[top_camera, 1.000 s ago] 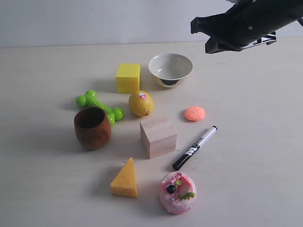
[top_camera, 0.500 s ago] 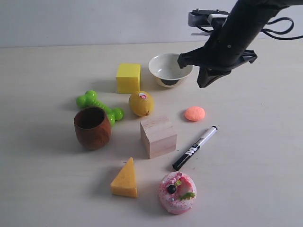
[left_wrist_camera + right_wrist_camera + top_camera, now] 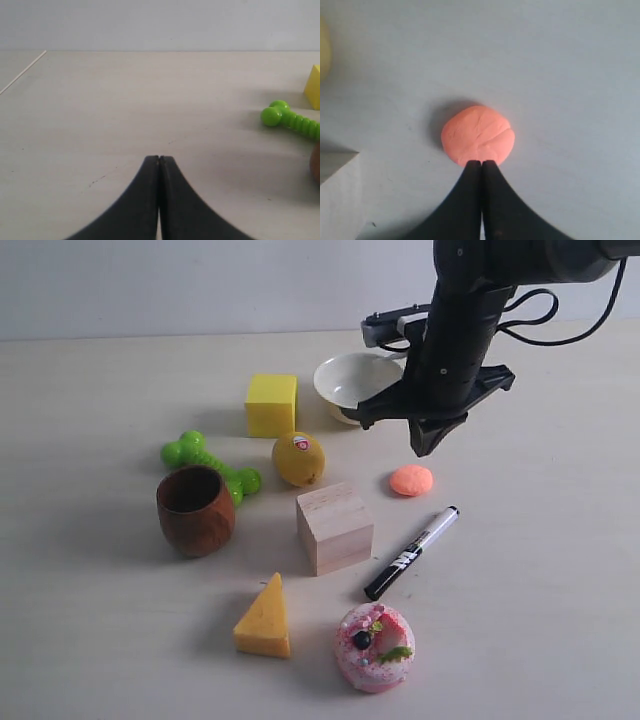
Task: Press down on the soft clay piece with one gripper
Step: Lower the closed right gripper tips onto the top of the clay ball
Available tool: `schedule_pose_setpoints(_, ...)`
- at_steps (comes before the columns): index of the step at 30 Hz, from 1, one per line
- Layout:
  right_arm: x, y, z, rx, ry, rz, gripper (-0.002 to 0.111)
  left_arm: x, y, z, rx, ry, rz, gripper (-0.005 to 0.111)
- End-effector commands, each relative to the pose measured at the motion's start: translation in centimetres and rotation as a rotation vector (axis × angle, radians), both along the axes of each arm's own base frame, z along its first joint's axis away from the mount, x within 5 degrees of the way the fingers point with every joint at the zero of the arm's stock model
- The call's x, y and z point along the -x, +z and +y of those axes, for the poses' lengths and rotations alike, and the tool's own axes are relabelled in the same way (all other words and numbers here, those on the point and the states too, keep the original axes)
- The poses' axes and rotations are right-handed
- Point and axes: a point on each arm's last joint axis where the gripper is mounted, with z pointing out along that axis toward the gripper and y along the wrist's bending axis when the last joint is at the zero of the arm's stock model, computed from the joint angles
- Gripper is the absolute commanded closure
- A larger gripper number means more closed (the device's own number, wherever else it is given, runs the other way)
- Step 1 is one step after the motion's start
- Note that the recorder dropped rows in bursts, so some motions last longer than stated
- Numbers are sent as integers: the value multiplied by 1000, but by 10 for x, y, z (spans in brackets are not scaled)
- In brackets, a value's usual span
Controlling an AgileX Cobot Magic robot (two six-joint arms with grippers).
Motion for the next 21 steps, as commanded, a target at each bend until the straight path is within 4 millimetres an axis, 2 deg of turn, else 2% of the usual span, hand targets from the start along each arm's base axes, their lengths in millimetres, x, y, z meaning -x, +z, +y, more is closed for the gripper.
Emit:
schedule_pose_setpoints(1,-2,-4,1,11,7,7,108,0,1,0,3,-5,-15,107)
schedule_pose_setpoints(18,-5,-6,2,-7,4,-28,108,0,1,0,3,-5,-15,107)
schedule_pose_setpoints(21,-4,-11,2,-10,-11,-37,108,0,1,0,3,-5,-15,107)
